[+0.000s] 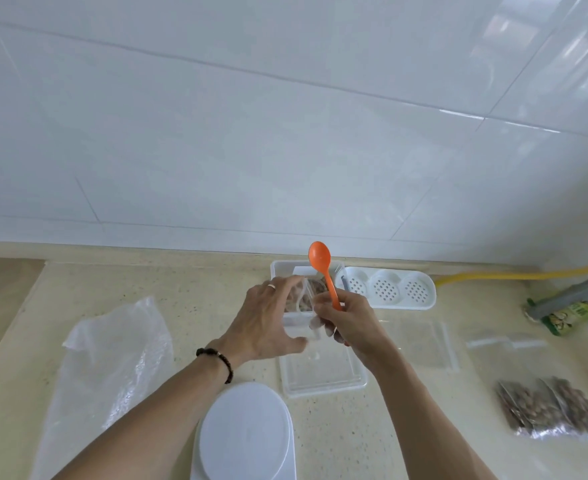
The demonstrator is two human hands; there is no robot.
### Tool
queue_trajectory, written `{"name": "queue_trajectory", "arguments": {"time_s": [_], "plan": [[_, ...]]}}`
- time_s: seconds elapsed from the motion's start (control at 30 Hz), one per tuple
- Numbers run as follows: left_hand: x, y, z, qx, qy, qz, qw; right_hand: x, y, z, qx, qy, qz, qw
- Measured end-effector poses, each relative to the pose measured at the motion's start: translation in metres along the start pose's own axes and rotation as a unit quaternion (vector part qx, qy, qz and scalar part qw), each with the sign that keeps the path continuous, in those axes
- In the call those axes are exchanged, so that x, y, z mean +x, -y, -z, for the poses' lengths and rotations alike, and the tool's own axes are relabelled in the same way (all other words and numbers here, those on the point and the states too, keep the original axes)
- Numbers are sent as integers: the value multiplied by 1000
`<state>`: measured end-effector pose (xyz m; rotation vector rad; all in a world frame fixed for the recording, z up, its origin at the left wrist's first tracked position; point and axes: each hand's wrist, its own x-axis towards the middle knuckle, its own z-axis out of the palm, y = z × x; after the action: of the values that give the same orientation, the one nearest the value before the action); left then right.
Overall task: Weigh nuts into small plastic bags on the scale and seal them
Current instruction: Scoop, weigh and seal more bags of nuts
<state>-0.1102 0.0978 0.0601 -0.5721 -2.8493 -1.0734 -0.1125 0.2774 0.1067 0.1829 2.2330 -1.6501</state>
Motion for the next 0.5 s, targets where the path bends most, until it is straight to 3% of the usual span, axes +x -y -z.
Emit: {"name": "queue_trajectory", "arguments": {"time_s": [0.13,0.33,0.5], "plan": [[8,18,-5,-10,-12,35,999,23,-10,3,-27,-62,-39,997],[12,39,-7,-14,-7,77,997,49,-24,24,-286,-109,1,952],[11,50,-10,1,-11,85,996,48,-24,37,-201,-290,63,934]]}}
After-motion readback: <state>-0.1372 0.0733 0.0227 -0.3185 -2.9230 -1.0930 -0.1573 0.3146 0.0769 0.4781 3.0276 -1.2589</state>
